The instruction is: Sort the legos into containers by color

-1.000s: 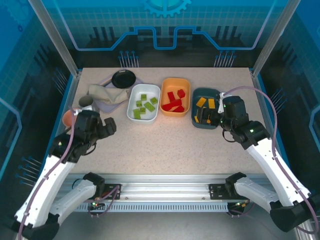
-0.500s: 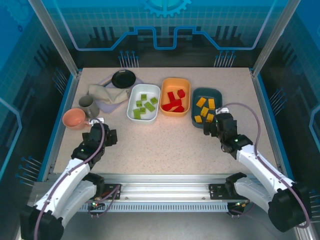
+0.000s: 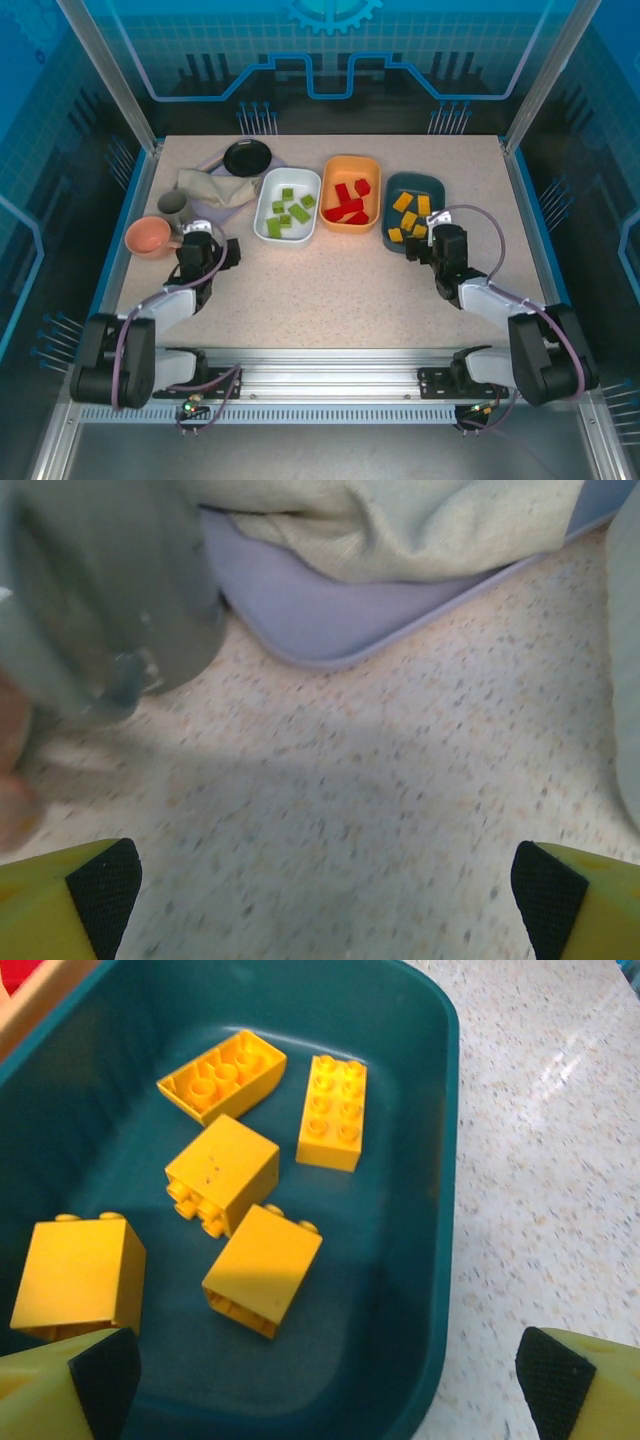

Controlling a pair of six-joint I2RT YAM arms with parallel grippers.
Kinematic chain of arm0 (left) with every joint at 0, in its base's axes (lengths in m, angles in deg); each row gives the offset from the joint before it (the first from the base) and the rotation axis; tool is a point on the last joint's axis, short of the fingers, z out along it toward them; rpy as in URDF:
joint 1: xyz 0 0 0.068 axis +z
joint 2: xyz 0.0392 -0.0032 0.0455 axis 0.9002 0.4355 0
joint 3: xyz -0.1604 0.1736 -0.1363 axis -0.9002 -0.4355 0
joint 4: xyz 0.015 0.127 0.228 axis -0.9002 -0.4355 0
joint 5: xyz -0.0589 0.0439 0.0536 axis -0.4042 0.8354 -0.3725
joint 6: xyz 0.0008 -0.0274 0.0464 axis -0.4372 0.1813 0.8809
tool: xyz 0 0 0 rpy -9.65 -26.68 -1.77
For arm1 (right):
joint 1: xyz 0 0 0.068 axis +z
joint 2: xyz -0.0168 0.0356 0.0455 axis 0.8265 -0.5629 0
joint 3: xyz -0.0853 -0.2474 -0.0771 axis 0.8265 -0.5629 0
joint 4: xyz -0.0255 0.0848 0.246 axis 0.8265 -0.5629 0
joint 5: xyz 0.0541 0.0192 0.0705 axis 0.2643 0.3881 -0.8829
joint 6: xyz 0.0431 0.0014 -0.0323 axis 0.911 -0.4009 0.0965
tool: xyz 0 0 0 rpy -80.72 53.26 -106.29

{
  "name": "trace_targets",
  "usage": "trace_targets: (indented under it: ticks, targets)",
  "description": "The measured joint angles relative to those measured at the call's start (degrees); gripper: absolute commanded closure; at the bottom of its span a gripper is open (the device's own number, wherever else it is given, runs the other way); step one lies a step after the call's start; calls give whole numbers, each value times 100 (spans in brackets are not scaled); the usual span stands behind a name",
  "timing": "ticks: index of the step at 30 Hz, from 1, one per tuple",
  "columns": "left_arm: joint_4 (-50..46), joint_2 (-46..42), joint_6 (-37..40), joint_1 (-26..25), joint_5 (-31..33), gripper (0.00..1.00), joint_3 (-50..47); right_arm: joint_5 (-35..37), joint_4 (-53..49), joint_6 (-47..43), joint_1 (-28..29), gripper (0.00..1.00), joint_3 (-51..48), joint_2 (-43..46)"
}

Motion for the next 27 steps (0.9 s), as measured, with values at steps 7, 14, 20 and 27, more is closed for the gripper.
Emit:
trace_targets:
  ticks: [7, 14, 20, 27]
  targets:
    - [1058, 984, 81, 164, -428, 1, 468, -610, 1021, -149, -551, 0, 68, -645]
    - [2033, 1377, 216, 175, -730, 1, 162, -1045, 2103, -105, -841, 0, -129, -1176]
    - [2299, 1386, 216, 175, -752, 1, 155, -1123, 2317, -105, -841, 0, -146, -1180]
    - [2347, 1386, 225, 173, -750, 1, 155, -1117, 2345, -129, -817, 0, -146, -1185]
